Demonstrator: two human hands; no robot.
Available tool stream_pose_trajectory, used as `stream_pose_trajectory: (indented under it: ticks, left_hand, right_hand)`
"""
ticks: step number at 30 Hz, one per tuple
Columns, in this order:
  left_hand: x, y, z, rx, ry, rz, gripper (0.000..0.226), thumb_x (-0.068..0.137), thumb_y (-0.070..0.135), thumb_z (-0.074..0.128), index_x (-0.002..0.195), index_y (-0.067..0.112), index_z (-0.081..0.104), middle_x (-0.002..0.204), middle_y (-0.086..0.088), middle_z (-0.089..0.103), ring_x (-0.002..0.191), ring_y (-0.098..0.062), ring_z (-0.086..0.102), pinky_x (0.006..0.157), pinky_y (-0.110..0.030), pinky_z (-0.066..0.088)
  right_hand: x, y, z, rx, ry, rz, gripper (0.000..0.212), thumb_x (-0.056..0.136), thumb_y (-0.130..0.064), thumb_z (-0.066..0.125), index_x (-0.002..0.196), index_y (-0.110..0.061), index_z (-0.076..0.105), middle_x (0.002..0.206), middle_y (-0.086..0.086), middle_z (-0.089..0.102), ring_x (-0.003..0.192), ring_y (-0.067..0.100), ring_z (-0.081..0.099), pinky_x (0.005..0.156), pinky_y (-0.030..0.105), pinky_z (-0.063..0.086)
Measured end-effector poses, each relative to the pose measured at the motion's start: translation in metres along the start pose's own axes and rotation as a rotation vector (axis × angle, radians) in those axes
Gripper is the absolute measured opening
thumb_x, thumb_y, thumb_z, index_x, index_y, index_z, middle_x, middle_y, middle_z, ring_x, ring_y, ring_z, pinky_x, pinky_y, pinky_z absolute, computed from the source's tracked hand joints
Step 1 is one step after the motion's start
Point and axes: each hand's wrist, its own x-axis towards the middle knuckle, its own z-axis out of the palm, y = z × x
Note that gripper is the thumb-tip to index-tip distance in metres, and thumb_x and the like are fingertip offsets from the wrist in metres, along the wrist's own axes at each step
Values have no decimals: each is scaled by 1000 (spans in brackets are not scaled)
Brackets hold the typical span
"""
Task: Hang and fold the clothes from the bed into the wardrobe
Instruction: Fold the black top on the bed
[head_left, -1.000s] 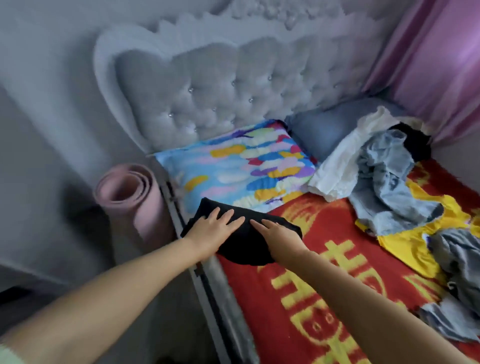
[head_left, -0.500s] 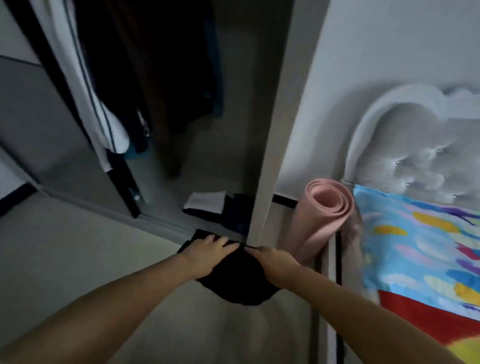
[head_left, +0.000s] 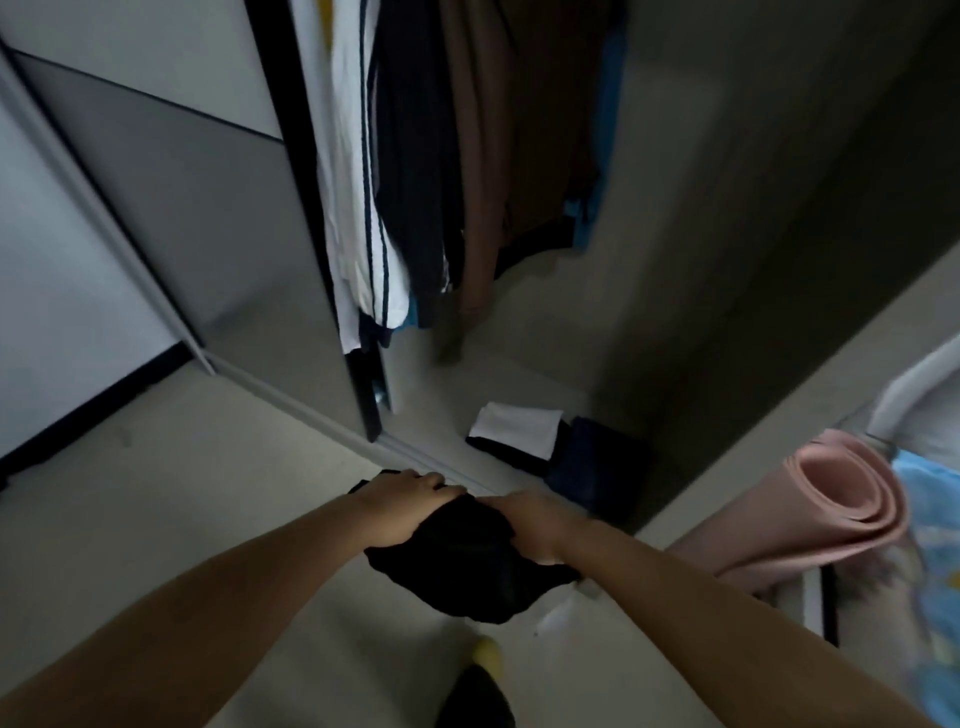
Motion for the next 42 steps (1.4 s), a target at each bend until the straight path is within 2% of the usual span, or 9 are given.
stream_pose_trajectory:
  ticks: [7,12,18,21,28,33,36,39,42]
  left_hand:
    - [116,-55,-9,-2,-61,34,58,92,16,48,145,28,27,134,-8,44,116,-33,50,95,-47,44]
    - [204,-103,-29,-20,-79,35,61,89,13,51,144,26,29,134,-8,43,119,-35,47,95,-47,44]
    - [296,-141,-26,-49,-100,89,65,90,7,45,147,30,23,135,-10,44,112,-35,53,84,-42,47]
    - [358,-159,-22,-72,-105,134,62,93,9,41,147,32,22,141,-11,41,116,-37,51,93,-45,46]
    - [514,-188,-2,36,134,134,65,92,12,43,151,28,18,150,-7,31,131,-34,39,106,-43,35]
    - [578,-206,57,190,371,67,72,89,12,43,152,29,13,151,-6,29,133,-30,35,105,-40,36]
    - [599,-216,133,177,419,81,63,92,9,32,151,29,23,150,-10,36,134,-35,38,104,-46,38]
    - [615,-219,226,263,374,146,53,76,20,59,128,32,60,123,-7,65,104,-33,66,73,-52,57]
    - [630,-219,301,220,255,83,89,42,15,91,125,31,62,129,-8,62,109,-39,62,69,-59,55]
  right_hand:
    - [73,71,-39,146,53,28,43,102,-20,42,145,-16,40,139,9,52,125,24,49,105,25,35]
    - [131,124,-83,225,83,93,51,99,-17,44,149,-24,33,145,6,46,130,24,46,108,32,36]
    - [195,192,-109,214,88,188,55,93,-9,46,145,-25,42,139,10,53,126,27,50,104,32,40]
    - [227,237,-120,271,103,244,49,95,-8,44,142,-22,46,139,11,53,123,27,52,103,32,41]
    - [312,343,-132,354,436,440,46,99,-4,42,145,-13,39,143,16,46,131,32,44,111,38,32]
    - [377,388,-80,93,567,581,71,97,-10,48,153,-33,13,159,5,17,145,35,15,113,60,21]
    - [424,410,-11,-12,542,645,74,96,-5,42,153,-35,6,161,4,9,147,36,7,113,61,14]
    - [473,429,72,-5,396,654,76,97,-9,42,153,-36,-1,162,1,-5,146,38,-8,112,65,2]
    - [505,443,139,-33,338,631,94,93,-14,52,147,-40,-20,153,-1,-34,130,38,-43,104,72,-9]
